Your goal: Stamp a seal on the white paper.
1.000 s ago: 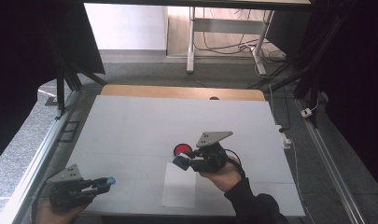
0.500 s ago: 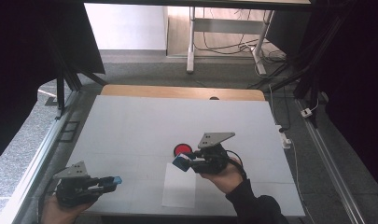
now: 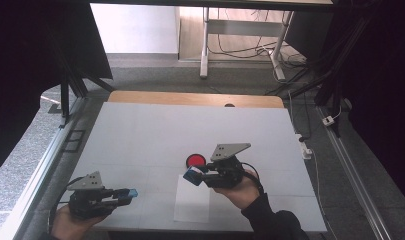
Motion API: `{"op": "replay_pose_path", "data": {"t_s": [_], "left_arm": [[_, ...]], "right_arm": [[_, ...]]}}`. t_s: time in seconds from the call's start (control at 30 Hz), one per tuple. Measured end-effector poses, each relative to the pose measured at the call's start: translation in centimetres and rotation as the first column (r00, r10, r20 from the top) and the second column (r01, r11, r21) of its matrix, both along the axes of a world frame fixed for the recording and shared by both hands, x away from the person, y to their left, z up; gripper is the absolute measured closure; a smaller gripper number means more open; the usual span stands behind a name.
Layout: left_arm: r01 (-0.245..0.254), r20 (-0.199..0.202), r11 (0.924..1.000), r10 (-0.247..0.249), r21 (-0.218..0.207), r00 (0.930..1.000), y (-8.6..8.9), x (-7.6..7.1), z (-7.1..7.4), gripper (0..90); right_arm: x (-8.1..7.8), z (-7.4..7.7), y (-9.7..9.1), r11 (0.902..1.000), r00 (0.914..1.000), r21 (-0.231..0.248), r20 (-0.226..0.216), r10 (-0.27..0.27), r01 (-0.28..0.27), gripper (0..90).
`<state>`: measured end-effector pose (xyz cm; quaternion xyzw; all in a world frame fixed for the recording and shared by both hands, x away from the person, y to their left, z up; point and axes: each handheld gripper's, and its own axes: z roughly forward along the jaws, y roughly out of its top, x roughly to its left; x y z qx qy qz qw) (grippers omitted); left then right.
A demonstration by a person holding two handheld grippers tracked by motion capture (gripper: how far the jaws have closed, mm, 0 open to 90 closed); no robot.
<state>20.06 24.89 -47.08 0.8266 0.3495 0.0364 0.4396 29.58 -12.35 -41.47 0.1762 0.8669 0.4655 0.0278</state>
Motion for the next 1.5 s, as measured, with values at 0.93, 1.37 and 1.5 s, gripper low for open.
{"op": "replay_pose_path", "data": {"t_s": [0.93,1.37,1.5], "left_arm": [[-0.084,0.012,0.9949,0.083,0.056,0.9964,0.8,-0.8,-0.4,68.1],[-0.109,0.010,0.9917,0.108,0.069,0.9941,1.3,-1.1,-0.6,68.1],[-0.115,0.009,0.9910,0.115,0.069,0.9934,1.4,-1.2,-0.6,68.0]], "right_arm": [[0.8,-4.7,1.7,0.9796,0.9989,-0.201,0.047,0.003,0.007,71.3],[1.0,-6.2,2.3,0.9695,0.9997,-0.245,0.026,-0.001,0.008,71.3],[0.9,-6.6,2.5,0.9622,0.9996,-0.272,0.026,0.006,0.001,71.3]]}}
